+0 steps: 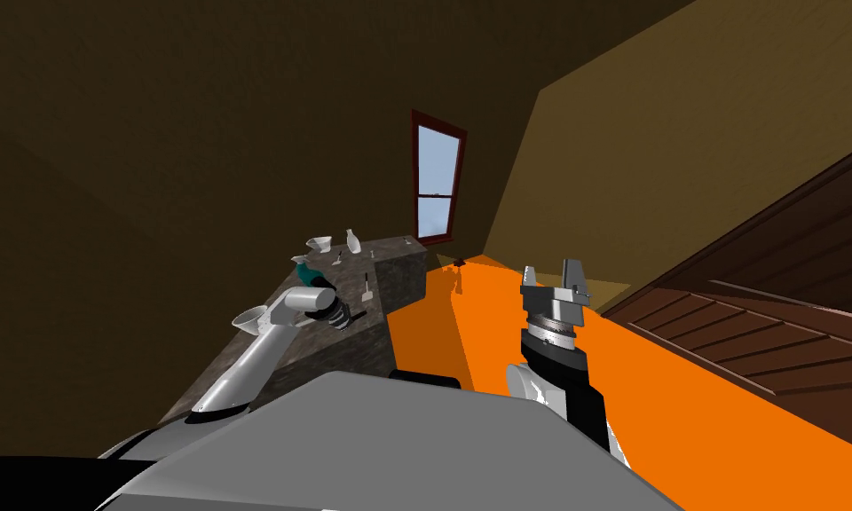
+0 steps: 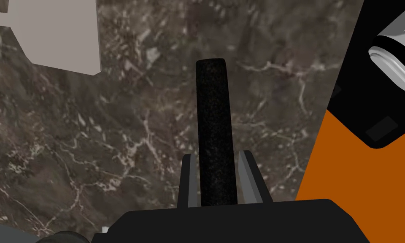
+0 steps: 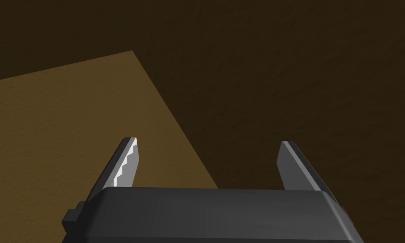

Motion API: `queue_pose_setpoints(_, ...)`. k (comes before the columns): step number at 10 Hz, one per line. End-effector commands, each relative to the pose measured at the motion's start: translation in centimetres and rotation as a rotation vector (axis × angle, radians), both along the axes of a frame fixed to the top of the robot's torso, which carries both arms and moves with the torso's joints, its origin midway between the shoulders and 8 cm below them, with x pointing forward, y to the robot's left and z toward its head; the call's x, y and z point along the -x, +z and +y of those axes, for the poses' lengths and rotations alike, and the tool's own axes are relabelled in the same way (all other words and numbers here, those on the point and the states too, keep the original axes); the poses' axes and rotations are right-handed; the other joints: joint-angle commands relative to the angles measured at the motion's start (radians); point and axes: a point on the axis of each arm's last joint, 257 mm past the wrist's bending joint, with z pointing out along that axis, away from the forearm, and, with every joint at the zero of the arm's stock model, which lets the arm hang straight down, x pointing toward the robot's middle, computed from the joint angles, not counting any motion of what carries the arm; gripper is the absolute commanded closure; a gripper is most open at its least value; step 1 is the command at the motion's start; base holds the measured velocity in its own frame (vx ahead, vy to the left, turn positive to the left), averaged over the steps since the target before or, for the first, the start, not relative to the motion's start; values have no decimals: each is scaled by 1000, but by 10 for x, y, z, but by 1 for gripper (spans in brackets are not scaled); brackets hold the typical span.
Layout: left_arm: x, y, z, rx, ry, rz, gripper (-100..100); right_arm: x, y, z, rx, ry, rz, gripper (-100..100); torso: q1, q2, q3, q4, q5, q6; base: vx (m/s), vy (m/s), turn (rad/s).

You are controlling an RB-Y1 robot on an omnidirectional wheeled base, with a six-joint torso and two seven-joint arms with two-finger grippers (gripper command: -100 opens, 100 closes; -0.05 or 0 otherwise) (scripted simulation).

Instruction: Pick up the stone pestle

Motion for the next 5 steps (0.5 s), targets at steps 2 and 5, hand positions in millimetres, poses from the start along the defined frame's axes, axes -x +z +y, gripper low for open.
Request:
queue_pose_setpoints(2, 4, 13, -4, 2, -3, 3, 100, 0, 0, 0, 0, 0, 0, 0, 0, 0, 0, 0, 0, 0, -3, 5, 18)
queue_pose_setpoints(5, 4, 15, -4, 2, -4, 3, 0, 0, 0, 0, 0, 0, 0, 0, 0, 0, 0, 0, 0, 0, -1, 3, 3)
